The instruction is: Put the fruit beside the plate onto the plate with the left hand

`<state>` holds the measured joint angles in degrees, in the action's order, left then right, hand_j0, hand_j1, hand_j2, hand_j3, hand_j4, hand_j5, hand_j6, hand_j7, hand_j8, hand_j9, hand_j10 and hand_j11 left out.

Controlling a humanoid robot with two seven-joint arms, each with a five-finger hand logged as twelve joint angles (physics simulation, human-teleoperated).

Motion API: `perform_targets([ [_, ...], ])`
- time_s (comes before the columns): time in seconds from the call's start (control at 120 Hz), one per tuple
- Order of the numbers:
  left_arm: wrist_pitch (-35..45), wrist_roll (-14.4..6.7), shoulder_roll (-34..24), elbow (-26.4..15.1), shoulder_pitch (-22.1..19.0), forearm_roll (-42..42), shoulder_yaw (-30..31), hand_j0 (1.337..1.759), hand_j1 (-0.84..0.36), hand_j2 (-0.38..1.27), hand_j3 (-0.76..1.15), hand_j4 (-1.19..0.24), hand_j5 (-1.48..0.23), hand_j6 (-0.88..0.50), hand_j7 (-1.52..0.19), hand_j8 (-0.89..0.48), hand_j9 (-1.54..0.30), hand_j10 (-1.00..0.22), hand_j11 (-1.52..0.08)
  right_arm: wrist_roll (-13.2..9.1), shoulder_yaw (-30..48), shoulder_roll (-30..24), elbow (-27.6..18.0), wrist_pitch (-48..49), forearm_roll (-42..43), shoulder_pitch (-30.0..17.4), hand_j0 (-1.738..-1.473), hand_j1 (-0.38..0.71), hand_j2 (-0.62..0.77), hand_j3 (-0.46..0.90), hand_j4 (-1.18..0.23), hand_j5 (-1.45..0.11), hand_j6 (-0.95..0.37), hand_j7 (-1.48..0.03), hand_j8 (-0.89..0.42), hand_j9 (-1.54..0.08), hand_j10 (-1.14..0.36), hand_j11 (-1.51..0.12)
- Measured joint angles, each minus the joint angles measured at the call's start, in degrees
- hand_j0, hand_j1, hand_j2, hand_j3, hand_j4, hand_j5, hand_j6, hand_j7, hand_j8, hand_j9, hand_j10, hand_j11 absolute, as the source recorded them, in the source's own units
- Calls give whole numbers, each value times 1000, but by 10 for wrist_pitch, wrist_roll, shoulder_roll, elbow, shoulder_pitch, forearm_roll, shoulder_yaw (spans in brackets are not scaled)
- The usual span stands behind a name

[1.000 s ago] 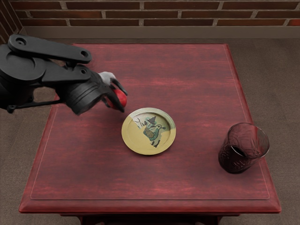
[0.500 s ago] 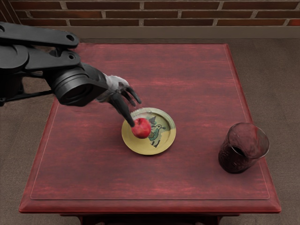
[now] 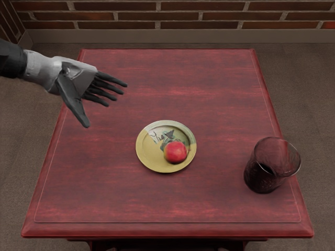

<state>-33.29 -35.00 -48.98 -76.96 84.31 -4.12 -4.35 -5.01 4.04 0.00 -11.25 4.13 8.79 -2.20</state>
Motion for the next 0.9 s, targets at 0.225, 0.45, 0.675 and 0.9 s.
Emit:
perform_targets([
  [0.225,-15,0,-4,13,-119,-9,-19,1658,324,5,0,-21,-29,-17,-29,-18,-28,-22,-28,0,0,0,0,0,0,0,-1658,-326,-4,0,-19,-25,-19,-25,-19,-25,-19,-25],
  [0.45,-17,0,-37,29,-148,-95,-62,1658,341,1,0,-7,-10,-6,-10,-6,-9,-7,-9,0,0,0,0,0,0,0,-1658,-326,-4,0,-20,-25,-20,-25,-19,-25,-19,-25],
  [0.675,-17,0,-76,93,-201,-235,-84,1658,346,0,0,-1,-3,0,-3,0,-3,-1,-3,0,0,0,0,0,0,0,-1658,-326,-4,0,-19,-25,-19,-25,-19,-25,-19,-25],
  [0.9,-18,0,-97,129,-209,-306,-90,1658,347,-1,0,3,0,4,-1,4,-1,2,-1,0,0,0,0,0,0,0,-1658,-326,-4,0,-19,-25,-19,-25,-19,-25,-19,-25],
])
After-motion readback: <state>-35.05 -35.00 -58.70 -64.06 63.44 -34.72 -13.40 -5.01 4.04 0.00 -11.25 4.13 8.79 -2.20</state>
